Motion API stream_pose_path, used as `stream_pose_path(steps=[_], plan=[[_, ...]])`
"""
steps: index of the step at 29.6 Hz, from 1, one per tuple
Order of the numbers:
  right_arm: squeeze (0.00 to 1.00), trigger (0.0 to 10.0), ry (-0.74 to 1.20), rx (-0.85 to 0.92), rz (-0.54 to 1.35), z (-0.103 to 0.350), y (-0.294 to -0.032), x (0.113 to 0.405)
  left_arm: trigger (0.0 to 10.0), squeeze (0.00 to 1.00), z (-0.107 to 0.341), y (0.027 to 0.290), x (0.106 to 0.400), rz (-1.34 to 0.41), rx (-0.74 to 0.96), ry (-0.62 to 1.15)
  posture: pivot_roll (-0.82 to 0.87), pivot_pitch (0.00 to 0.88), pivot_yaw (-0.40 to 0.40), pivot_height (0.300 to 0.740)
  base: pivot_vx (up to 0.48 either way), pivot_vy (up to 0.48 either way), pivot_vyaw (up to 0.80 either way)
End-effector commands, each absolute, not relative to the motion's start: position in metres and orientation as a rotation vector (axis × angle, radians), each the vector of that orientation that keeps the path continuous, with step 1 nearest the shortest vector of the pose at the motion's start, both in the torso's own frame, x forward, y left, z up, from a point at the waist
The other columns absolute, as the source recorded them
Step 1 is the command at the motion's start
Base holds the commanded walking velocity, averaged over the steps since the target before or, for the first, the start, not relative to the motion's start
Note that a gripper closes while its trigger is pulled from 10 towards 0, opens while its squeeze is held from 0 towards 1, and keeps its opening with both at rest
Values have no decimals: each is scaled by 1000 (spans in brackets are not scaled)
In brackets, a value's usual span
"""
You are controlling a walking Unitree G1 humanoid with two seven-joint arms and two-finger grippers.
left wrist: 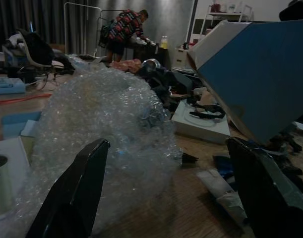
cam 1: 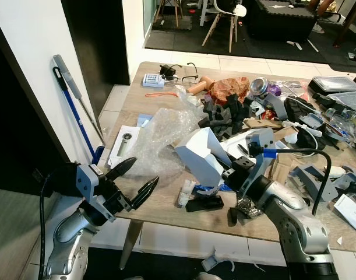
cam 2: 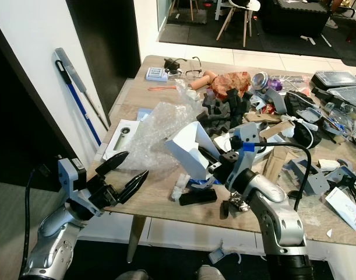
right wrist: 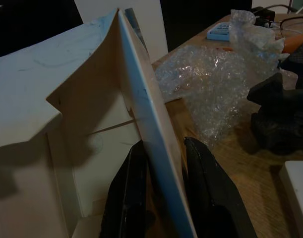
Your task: Picking trash to rubbish bin
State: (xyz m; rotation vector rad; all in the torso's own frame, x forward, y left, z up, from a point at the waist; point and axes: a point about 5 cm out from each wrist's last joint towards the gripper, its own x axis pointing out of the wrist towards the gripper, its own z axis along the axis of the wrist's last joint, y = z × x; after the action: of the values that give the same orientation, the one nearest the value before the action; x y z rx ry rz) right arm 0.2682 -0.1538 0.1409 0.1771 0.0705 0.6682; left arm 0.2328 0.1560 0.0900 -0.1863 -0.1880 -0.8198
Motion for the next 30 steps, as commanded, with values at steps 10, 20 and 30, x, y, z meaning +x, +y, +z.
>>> stream_pose_path(steps=[10,20,30], plan=[[0,10000,65,183,665,139,-157,268,10000,0,85,154,234,-824,-256,-171,-27,0,-42,740,-312,0,0],[0,10000,64,176,667,139,-157,269,10000,0,87,160,228,-866,-292,-166,-25,0,-40,740,-415,0,0],[0,10000,58,165,661,140,-158,271,10000,0,96,154,232,-868,-293,-177,-26,0,-40,740,-412,0,0]])
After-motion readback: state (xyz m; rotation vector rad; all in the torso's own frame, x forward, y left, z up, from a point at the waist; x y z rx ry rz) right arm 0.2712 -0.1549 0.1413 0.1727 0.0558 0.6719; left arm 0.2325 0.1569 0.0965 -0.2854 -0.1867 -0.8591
